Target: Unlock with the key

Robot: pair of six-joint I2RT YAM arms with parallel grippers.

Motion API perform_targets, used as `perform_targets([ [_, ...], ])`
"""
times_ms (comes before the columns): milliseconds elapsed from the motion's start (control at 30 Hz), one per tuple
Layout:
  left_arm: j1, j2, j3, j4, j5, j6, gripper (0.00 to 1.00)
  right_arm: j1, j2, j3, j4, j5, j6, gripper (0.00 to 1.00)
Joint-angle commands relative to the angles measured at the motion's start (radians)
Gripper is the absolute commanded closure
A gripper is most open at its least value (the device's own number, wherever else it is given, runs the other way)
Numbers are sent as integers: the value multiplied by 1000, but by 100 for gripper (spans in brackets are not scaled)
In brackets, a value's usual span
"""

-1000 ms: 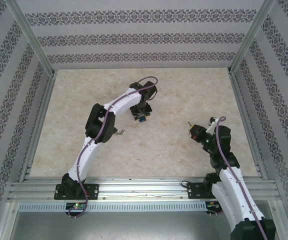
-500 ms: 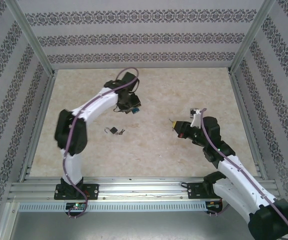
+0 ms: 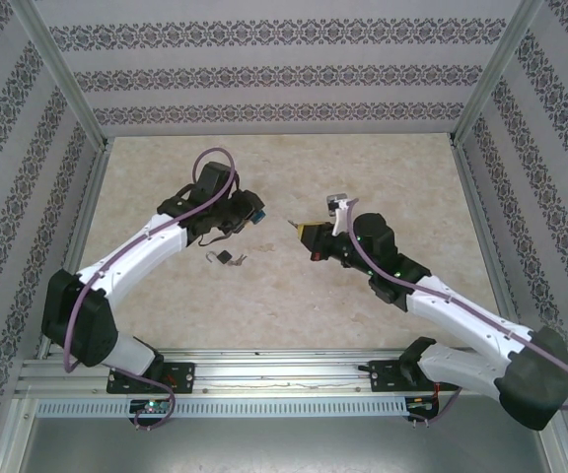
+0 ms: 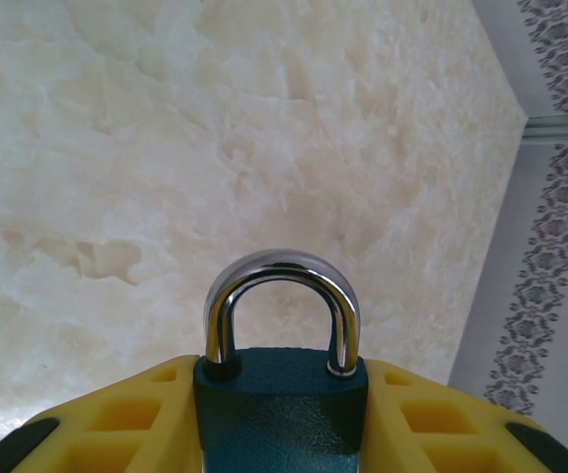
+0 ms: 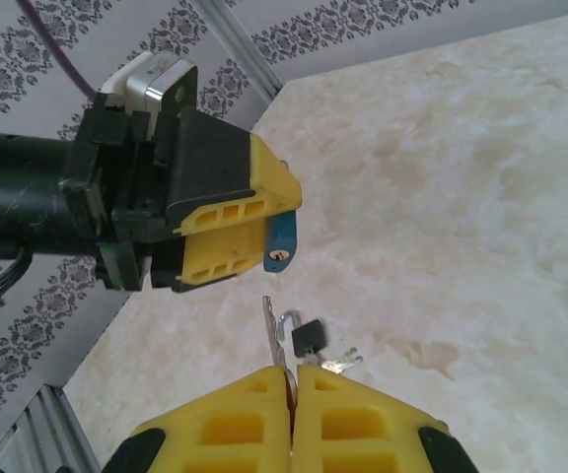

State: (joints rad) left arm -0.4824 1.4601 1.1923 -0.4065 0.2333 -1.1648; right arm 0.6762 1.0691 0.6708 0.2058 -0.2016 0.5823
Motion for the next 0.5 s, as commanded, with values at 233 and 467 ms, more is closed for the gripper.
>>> perform_targets([
  [233, 8, -112, -91, 262, 43, -151, 63, 96, 105, 59, 187, 134, -8, 100],
  [467, 1, -123, -102, 288, 47, -173, 63, 120, 151, 55, 255, 169, 12, 100],
])
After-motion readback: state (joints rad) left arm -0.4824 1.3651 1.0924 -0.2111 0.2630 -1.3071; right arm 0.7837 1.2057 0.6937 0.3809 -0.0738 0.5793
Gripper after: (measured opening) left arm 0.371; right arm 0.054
